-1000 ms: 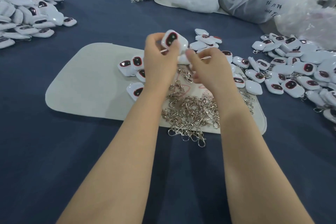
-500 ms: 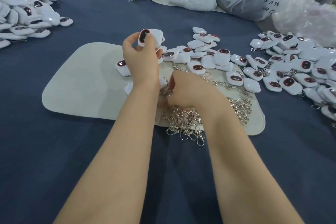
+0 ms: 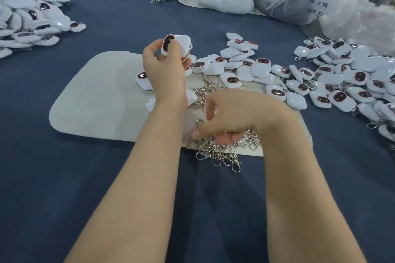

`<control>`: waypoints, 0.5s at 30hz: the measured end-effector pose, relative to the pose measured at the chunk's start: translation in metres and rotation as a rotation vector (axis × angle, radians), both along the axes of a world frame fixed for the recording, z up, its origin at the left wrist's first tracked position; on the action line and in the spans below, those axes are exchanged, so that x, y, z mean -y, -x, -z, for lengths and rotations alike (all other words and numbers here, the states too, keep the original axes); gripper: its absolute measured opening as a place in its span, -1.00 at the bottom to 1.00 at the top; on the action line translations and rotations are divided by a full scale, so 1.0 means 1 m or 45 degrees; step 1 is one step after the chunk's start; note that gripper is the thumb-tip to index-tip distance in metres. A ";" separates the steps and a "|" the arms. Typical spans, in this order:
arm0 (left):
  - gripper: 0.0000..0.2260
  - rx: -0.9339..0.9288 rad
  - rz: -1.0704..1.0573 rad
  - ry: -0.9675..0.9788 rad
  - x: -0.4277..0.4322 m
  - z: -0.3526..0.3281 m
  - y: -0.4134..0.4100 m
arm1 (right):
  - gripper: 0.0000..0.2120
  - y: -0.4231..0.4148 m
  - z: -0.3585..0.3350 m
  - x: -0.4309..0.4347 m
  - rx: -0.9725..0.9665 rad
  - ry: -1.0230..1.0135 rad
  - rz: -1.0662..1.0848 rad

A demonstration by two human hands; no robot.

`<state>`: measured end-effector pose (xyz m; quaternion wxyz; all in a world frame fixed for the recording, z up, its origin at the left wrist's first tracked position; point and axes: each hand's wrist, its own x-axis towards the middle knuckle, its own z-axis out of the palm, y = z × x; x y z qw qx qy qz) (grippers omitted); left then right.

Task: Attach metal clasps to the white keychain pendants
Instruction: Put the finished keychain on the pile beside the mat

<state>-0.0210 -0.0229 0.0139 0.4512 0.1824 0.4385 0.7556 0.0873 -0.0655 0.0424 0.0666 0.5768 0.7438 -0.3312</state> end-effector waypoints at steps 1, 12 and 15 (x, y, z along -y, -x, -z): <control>-0.87 0.001 0.006 0.002 0.000 0.000 -0.001 | -0.59 -0.002 -0.001 0.001 0.044 0.043 -0.003; -0.82 0.001 0.018 0.009 -0.001 0.001 -0.004 | -0.72 -0.011 0.008 -0.010 -0.201 -0.269 0.346; -0.82 -0.011 0.024 0.015 -0.002 0.002 -0.004 | -0.63 -0.021 -0.008 0.004 -0.132 -0.118 0.251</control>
